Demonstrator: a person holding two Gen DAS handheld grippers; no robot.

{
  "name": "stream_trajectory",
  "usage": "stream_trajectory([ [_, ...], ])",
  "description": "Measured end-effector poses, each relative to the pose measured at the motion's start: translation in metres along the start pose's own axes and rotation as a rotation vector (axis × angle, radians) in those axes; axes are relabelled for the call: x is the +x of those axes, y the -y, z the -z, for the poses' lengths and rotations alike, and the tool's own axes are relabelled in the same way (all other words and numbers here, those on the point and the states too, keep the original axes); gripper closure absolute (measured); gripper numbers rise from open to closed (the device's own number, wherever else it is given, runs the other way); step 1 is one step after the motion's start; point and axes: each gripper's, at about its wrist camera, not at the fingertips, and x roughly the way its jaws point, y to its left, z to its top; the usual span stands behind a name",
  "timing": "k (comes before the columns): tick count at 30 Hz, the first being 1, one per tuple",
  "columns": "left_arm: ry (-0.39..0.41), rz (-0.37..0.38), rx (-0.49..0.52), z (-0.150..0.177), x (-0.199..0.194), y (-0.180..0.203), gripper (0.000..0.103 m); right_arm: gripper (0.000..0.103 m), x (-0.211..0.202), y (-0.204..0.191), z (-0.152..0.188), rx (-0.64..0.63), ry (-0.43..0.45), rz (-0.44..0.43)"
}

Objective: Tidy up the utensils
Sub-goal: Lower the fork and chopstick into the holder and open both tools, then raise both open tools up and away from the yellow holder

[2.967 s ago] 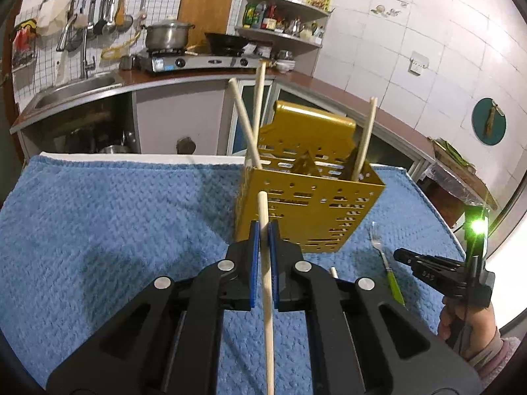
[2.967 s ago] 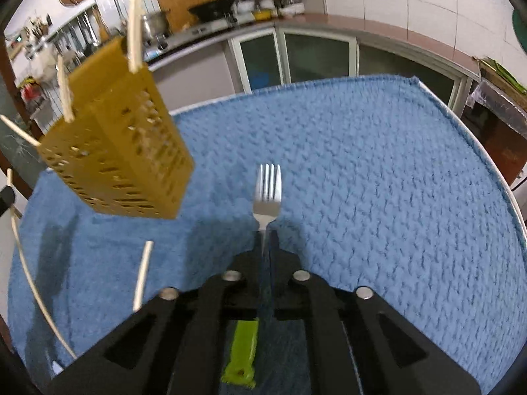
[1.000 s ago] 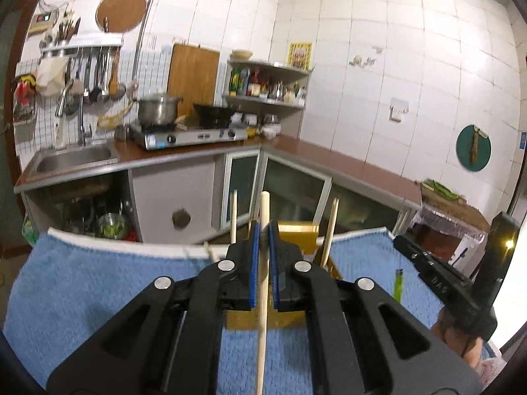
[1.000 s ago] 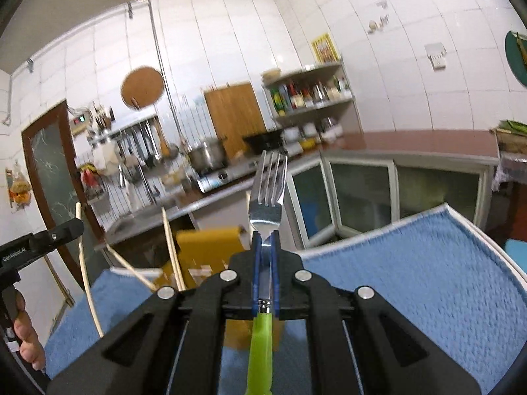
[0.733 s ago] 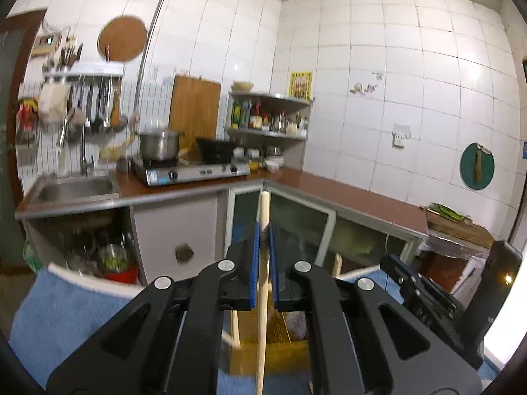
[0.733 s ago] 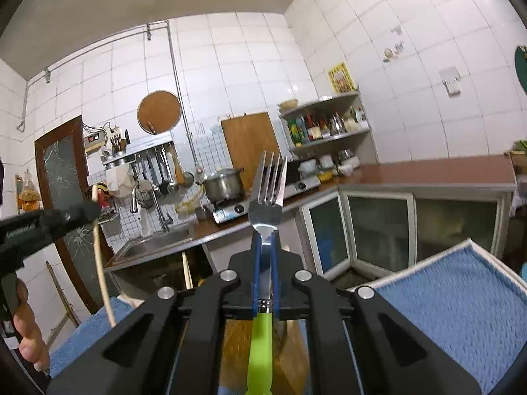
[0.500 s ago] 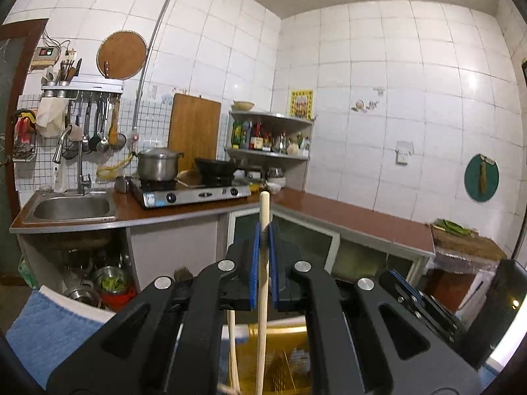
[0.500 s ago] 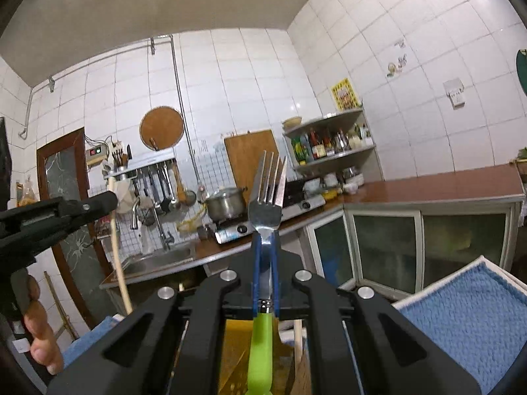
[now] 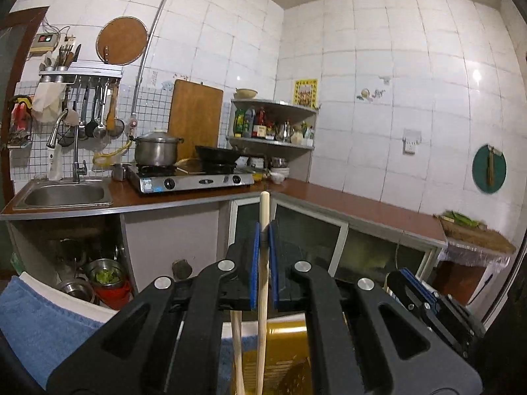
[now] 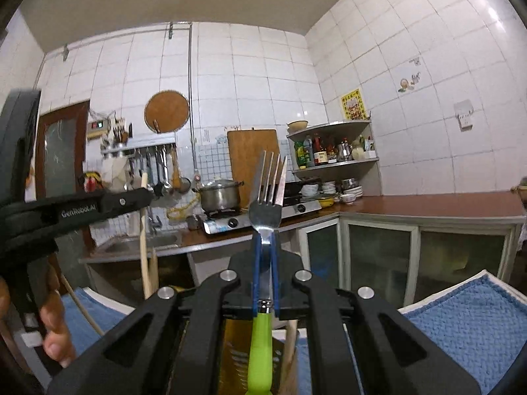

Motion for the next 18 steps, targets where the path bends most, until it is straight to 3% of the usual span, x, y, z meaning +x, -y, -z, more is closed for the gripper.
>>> stream_trajectory([
  [7, -0.066, -0.004, 0.039, 0.023, -0.012, 0.000, 0.098, 0.097, -0.015, -0.003, 0.023, -0.055, -0.053, 0.012],
  [11, -0.127, -0.009, 0.018, 0.033, -0.022, -0.011, 0.094, 0.095, -0.028, 0.002, 0.028, -0.022, -0.135, -0.006],
  [12, -0.148, -0.010, 0.009, 0.035, -0.024, -0.013, 0.084, 0.094, -0.030, 0.004, 0.030, -0.009, -0.151, -0.006],
  [13, -0.162, -0.016, -0.005, 0.037, -0.030, -0.017, 0.067, 0.094, -0.032, 0.006, 0.030, 0.002, -0.176, -0.009],
  [15, -0.176, -0.030, -0.028, 0.038, -0.039, -0.022, 0.051, 0.094, -0.040, 0.010, 0.028, 0.022, -0.222, -0.013],
  [17, -0.199, -0.031, -0.056, 0.038, -0.053, -0.026, 0.042, 0.092, -0.049, 0.014, 0.023, 0.042, -0.266, -0.018],
  [18, -0.212, -0.030, -0.067, 0.037, -0.058, -0.028, 0.040, 0.082, -0.054, 0.016, 0.020, 0.046, -0.283, -0.016],
])
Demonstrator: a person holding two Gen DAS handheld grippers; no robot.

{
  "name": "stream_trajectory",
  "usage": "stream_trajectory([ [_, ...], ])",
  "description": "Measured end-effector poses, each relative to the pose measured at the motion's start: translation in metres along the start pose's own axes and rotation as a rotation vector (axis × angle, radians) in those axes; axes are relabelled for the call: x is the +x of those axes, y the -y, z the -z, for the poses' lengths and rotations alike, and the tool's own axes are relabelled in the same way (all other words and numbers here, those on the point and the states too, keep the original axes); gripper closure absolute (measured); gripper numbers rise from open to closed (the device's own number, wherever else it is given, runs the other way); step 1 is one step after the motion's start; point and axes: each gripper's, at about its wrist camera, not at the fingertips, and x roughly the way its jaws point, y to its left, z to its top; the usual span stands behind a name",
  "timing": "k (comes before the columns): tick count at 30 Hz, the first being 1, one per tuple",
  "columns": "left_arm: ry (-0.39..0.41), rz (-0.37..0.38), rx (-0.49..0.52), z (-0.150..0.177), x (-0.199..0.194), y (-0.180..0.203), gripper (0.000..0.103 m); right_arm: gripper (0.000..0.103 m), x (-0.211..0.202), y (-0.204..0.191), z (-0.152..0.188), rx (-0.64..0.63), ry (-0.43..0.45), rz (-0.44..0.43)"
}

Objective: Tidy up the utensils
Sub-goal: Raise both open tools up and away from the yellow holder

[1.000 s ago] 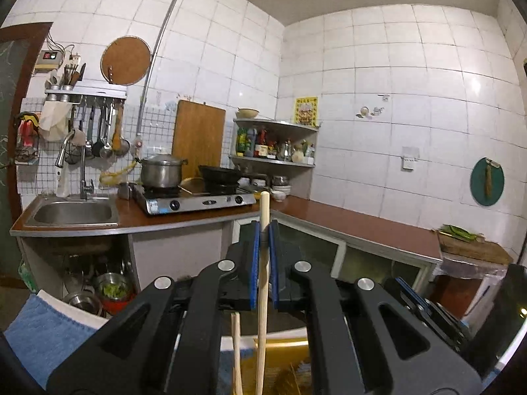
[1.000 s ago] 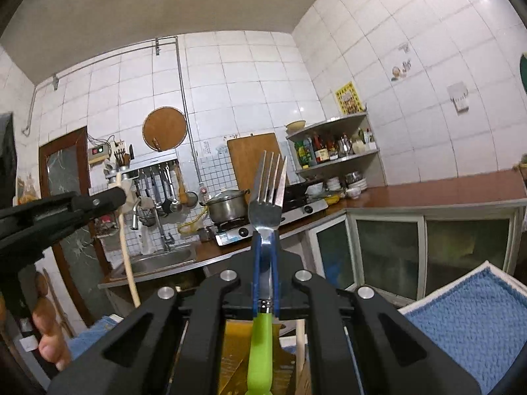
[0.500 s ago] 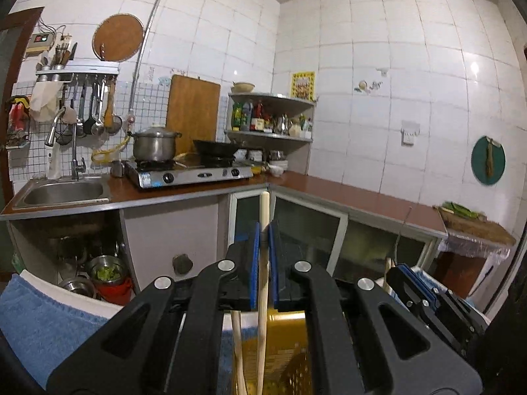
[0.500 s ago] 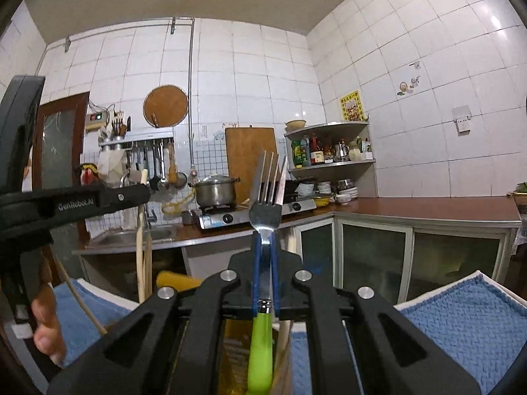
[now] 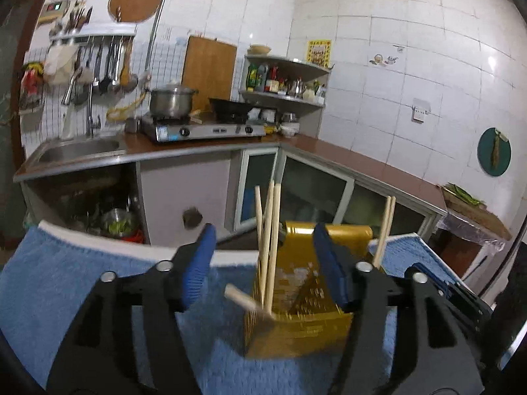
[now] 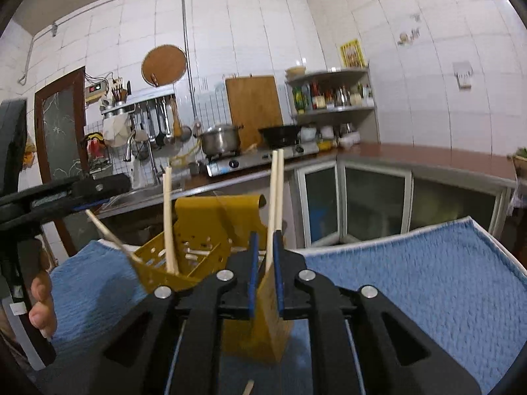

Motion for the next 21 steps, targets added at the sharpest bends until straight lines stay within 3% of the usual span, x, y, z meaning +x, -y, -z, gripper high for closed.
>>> stream_trajectory([
  [1, -0.013, -0.002, -0.011, 0.001, -0.005, -0.002, 0.036, 0.069, -0.004, 0.001, 0.000, 0.003, -0.010, 0.002],
  [3, -0.043, -0.008, -0.031, 0.004, -0.017, -0.006, 0.031, 0.060, -0.017, 0.003, -0.002, 0.010, -0.038, 0.011],
  [6, -0.069, -0.033, -0.043, 0.009, -0.036, -0.010, 0.022, 0.060, -0.032, 0.006, 0.000, 0.016, -0.098, 0.019],
  [11, -0.135, -0.063, -0.034, 0.027, -0.061, -0.013, 0.018, 0.057, -0.048, 0.010, 0.016, 0.028, -0.200, 0.047],
  [21, -0.204, -0.104, -0.009, 0.071, -0.095, -0.022, 0.014, 0.056, -0.079, 0.018, 0.050, 0.051, -0.259, 0.073],
])
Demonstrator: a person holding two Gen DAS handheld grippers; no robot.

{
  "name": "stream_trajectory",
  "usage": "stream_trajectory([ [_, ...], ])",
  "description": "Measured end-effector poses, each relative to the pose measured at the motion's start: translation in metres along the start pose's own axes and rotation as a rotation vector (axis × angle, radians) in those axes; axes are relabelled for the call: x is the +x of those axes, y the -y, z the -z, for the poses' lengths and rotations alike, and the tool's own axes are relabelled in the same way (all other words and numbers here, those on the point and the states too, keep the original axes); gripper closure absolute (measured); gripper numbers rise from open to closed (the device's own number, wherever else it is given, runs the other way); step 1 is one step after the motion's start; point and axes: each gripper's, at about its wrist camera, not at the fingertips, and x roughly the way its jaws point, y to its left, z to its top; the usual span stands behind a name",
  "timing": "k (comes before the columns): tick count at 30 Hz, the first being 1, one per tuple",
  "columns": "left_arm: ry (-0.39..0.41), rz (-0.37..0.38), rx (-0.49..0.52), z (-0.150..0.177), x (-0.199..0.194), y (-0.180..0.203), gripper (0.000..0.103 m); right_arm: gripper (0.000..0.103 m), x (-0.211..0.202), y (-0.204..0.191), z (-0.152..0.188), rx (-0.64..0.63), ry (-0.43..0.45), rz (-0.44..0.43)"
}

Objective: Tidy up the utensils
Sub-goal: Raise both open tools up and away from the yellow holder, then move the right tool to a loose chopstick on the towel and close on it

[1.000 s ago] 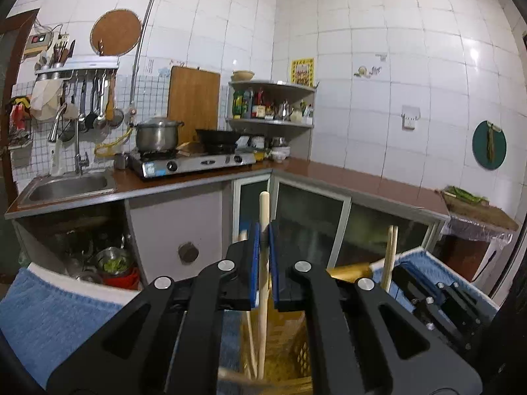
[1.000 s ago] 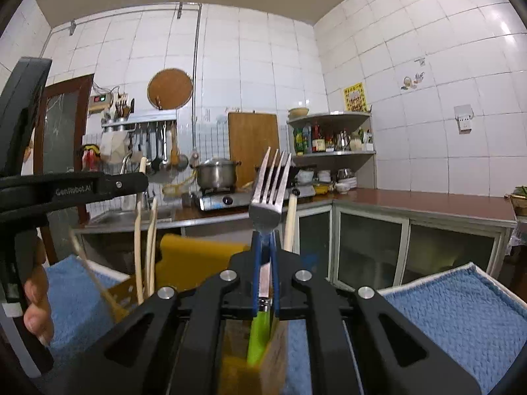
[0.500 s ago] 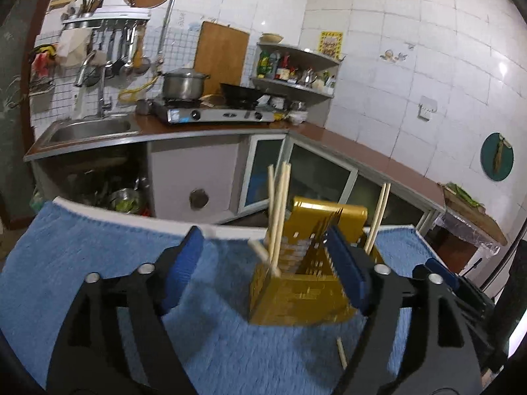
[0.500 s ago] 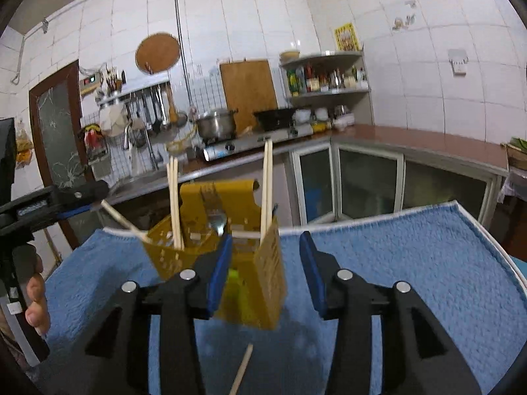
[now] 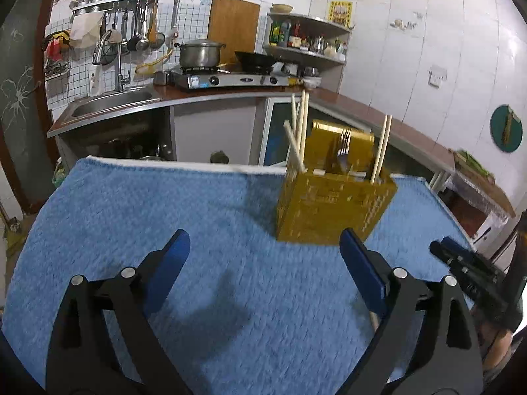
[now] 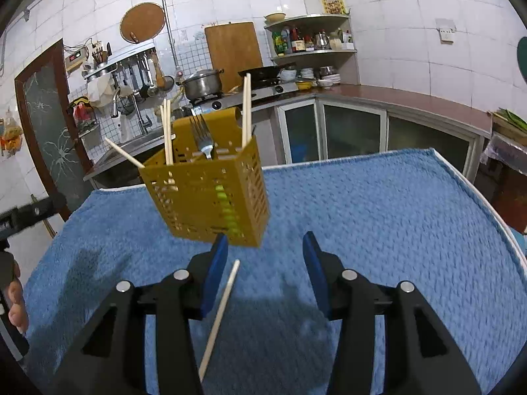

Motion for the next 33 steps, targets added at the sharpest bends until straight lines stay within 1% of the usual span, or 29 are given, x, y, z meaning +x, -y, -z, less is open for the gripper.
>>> stream_trajectory([
  [5, -0.036, -0.003, -0.011, 0.021, -0.003, -0.006, 0.013, 0.056, -0.005, 0.007, 0.015, 0.024, -0.025, 0.011],
  [9, -0.044, -0.010, 0.008, 0.034, -0.005, -0.005, 0.014, 0.056, -0.008, 0.003, 0.019, 0.015, -0.027, 0.013],
  [12, -0.055, -0.005, 0.004, 0.039, -0.007, -0.006, 0.014, 0.056, -0.010, 0.003, 0.022, 0.015, -0.027, 0.010],
  [17, -0.066, 0.001, -0.030, 0.047, -0.010, -0.009, 0.014, 0.056, -0.011, 0.004, 0.024, 0.016, -0.030, 0.012],
  [21, -0.060, -0.028, -0.011, 0.054, -0.011, -0.004, 0.013, 0.056, -0.008, 0.002, 0.027, 0.014, -0.042, 0.017],
  [23, -0.056, -0.047, 0.000, 0.054, -0.009, -0.002, 0.013, 0.056, -0.002, -0.004, 0.028, 0.003, -0.055, 0.025],
  [27, -0.066, -0.057, -0.002, 0.052, -0.002, -0.004, 0.013, 0.056, 0.013, -0.017, 0.031, -0.027, -0.089, 0.033],
  [33, -0.077, -0.086, -0.009, 0.048, 0.016, -0.016, 0.013, 0.056, 0.045, -0.036, 0.038, -0.051, -0.153, 0.049],
])
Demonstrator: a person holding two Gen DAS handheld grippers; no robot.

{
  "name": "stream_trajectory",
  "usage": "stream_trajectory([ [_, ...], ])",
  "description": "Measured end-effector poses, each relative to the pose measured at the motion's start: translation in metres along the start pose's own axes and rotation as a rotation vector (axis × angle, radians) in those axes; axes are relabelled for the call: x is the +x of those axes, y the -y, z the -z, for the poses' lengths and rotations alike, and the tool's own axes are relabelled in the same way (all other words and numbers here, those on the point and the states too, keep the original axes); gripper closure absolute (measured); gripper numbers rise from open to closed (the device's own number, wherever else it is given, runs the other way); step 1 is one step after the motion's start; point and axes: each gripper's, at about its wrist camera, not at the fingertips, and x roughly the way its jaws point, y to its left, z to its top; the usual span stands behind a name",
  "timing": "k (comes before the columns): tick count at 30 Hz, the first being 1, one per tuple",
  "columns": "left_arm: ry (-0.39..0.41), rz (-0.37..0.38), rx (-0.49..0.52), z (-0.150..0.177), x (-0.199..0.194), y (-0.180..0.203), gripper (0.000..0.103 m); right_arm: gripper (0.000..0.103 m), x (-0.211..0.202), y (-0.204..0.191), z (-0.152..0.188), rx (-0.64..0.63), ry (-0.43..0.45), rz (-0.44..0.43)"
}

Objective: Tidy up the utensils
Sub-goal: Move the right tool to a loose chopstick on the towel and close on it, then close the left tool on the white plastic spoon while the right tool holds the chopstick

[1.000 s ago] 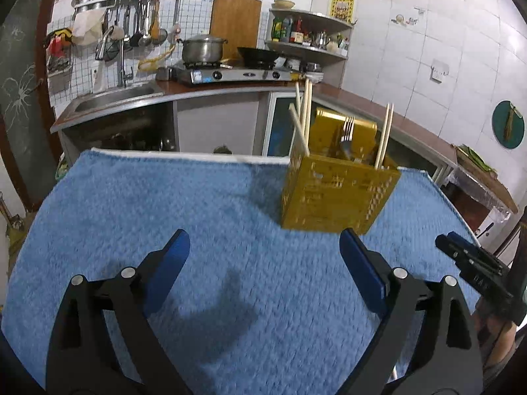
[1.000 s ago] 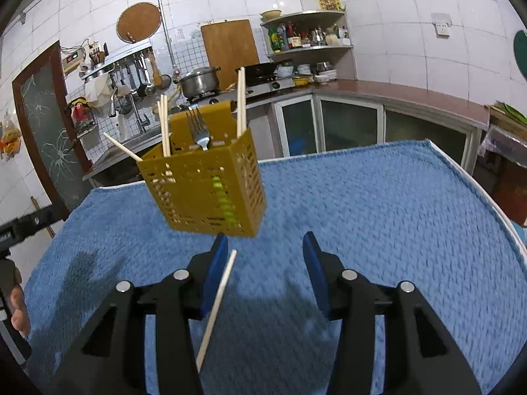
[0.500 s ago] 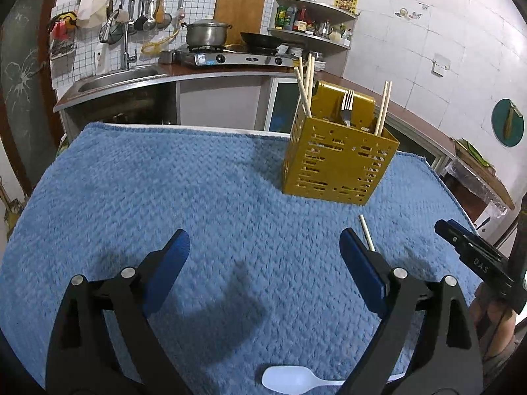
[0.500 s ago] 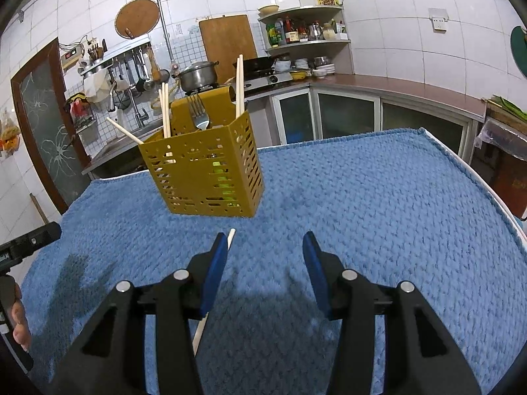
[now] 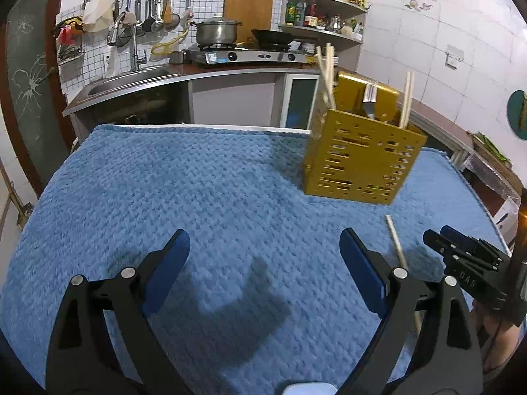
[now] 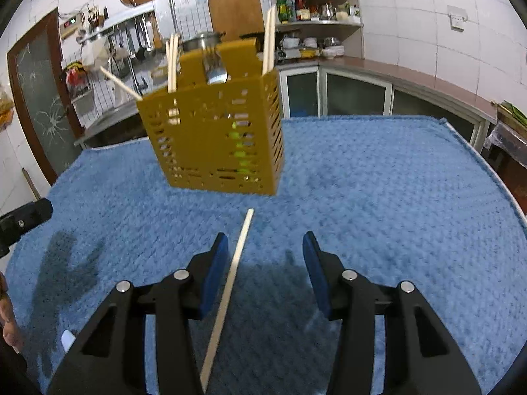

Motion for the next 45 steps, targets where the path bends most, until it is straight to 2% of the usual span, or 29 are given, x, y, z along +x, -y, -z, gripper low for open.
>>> stream_trajectory([
  [4, -0.019, -0.012, -0.018, -0.002, 0.015, -0.010, 0.013, 0.056, 0.019, -0.009, 0.002, -0.014, -0.039, 0.019],
  [7, -0.025, -0.044, -0.007, -0.005, 0.026, -0.016, 0.011, 0.056, 0.034, -0.014, 0.000, -0.010, -0.091, 0.031],
  [11, -0.035, -0.075, 0.014, -0.011, 0.039, -0.022, 0.011, 0.057, 0.043, -0.017, -0.005, -0.006, -0.118, 0.053],
  [14, -0.046, -0.087, 0.016, -0.016, 0.047, -0.026, 0.011, 0.071, 0.051, -0.021, -0.006, -0.009, -0.164, 0.067],
  [17, -0.053, -0.085, 0.010, -0.017, 0.051, -0.027, 0.011, 0.073, 0.057, -0.025, -0.007, -0.012, -0.192, 0.096],
  [18, -0.056, -0.082, 0.008, -0.017, 0.051, -0.026, 0.011, 0.077, 0.058, -0.027, -0.009, -0.011, -0.198, 0.101],
  [19, -0.060, -0.080, 0.007, -0.016, 0.052, -0.026, 0.011, 0.081, 0.059, -0.028, -0.010, -0.012, -0.198, 0.102],
  [20, -0.067, -0.078, 0.007, -0.015, 0.052, -0.024, 0.011, 0.091, 0.060, -0.028, -0.010, -0.019, -0.195, 0.100],
  [25, -0.084, -0.059, -0.006, -0.008, 0.041, -0.014, 0.011, 0.097, 0.048, -0.019, -0.013, 0.008, -0.176, 0.042],
  [27, -0.083, -0.057, -0.003, -0.005, 0.035, -0.008, 0.011, 0.103, 0.039, -0.012, -0.015, 0.015, -0.167, 0.030],
  [35, -0.110, -0.045, 0.009, 0.020, 0.006, 0.025, 0.011, 0.103, 0.004, 0.021, -0.014, 0.019, -0.136, 0.010],
  [37, -0.119, -0.039, 0.018, 0.025, 0.001, 0.030, 0.011, 0.103, 0.005, 0.028, -0.015, 0.033, -0.140, -0.033],
  [39, -0.122, -0.041, 0.028, 0.030, -0.002, 0.035, 0.011, 0.099, 0.011, 0.027, -0.013, 0.034, -0.172, -0.054],
  [45, -0.129, -0.076, 0.024, 0.026, 0.010, 0.017, 0.011, 0.099, 0.025, 0.008, -0.007, -0.024, -0.201, -0.029],
])
